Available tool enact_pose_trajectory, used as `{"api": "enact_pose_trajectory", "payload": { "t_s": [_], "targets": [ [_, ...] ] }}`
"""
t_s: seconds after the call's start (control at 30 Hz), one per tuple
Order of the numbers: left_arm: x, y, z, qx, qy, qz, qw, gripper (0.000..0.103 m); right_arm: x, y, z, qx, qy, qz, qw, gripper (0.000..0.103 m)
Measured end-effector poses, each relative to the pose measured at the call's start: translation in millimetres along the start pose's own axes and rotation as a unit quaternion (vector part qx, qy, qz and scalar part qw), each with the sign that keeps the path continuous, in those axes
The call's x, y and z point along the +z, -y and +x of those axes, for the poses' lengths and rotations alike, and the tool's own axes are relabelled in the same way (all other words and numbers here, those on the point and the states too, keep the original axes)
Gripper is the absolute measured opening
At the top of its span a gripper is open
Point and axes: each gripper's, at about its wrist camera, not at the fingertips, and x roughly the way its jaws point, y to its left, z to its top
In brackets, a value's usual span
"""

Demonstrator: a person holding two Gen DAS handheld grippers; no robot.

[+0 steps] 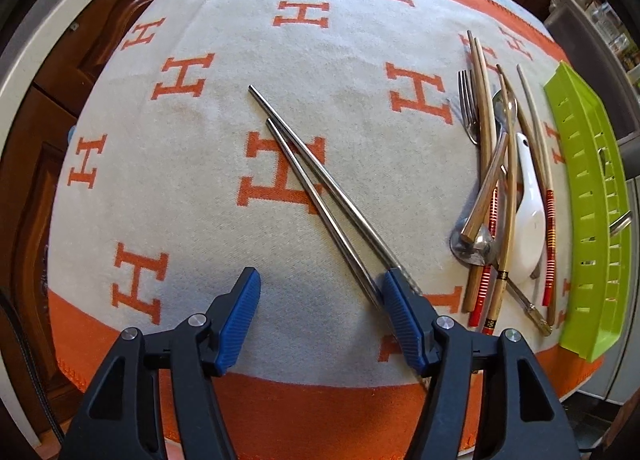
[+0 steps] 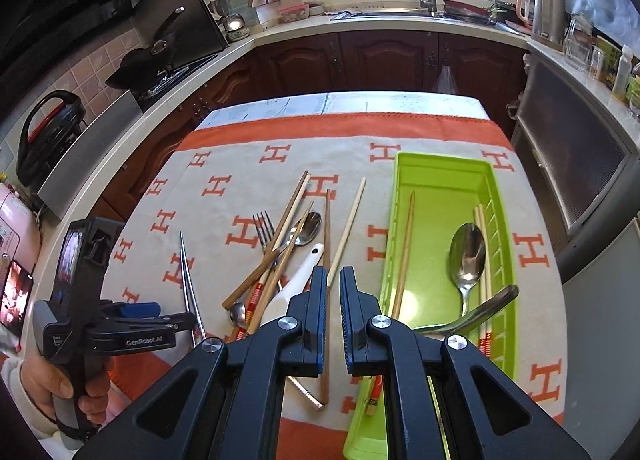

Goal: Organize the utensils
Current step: 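Grasp one metal chopstick with the left gripper while the right gripper grasps the other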

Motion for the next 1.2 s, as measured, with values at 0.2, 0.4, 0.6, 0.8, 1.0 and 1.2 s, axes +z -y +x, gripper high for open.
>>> {"api": "enact_pose_trajectory", "payload": {
  "t_s": [0.2,0.4,0.6,0.8,1.0,1.2],
  "targets": [
    [-1.5,6.1,-6.1,-0.002,0.015,0.005,0.9999,0.017,-5.6,2.0,1.7,0.004,-0.003,0.001,1.0,0.007],
    [-3.8,-11.8,-8.3,-0.053,0.018,-0.022,0.9982,0.006,-7.1,-3.1,4.7,0.016,-0.009,-0.006,1.0,0.007],
    [-7.8,-47.0,-6.7,-0.111,0.017,-0.05,0.9924,0.003,-9.8,-24.6,12.9,0.06,-0.026,-0.027,0.997,0.007],
    [-10.5,-57.1,-10.0,-0.1,0.036,-0.038,0.9936,0.003,-20.5,-66.6,41.0,0.118,-0.074,-0.067,0.988,0.007],
    [-6.5,-64.1,-15.3,-0.098,0.048,-0.026,0.9937,0.003,-36.6,-108.5,76.0,0.146,-0.123,-0.102,0.976,0.007],
    [-8.2,-74.3,-20.6,-0.119,0.056,-0.026,0.991,0.003,-40.1,-129.9,108.0,0.121,-0.143,-0.127,0.974,0.007]
  ]
}}
